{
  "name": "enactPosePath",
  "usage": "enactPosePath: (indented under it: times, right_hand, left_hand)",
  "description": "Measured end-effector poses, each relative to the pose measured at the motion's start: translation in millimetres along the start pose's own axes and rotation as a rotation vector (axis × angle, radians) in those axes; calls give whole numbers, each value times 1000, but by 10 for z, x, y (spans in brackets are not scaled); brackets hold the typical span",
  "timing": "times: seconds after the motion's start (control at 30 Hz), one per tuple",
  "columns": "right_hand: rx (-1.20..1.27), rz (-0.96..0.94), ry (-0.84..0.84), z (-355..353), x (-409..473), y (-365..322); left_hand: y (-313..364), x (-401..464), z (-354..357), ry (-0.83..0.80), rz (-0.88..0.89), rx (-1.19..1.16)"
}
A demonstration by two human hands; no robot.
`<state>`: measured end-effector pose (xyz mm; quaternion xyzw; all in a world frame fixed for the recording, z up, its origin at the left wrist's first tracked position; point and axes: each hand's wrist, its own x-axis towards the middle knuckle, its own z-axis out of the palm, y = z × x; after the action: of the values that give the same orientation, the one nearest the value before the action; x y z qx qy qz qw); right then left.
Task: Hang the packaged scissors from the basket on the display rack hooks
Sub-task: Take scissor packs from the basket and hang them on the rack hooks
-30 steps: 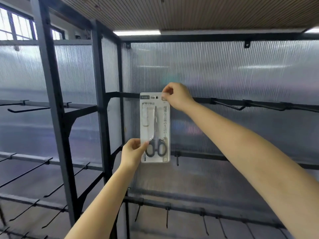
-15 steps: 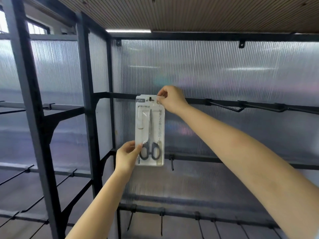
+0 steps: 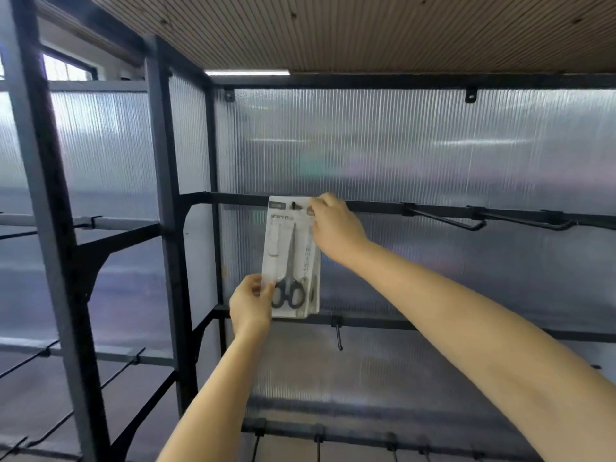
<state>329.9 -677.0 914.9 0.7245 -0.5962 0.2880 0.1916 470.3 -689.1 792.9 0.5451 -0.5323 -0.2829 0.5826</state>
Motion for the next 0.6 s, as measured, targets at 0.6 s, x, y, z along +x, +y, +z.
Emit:
enactPosePath:
  times: [0.6]
  right_hand:
    - [-146,97,-112,-355,-773,-66]
  left_hand:
    - [670,-700,-64,-114,616,617]
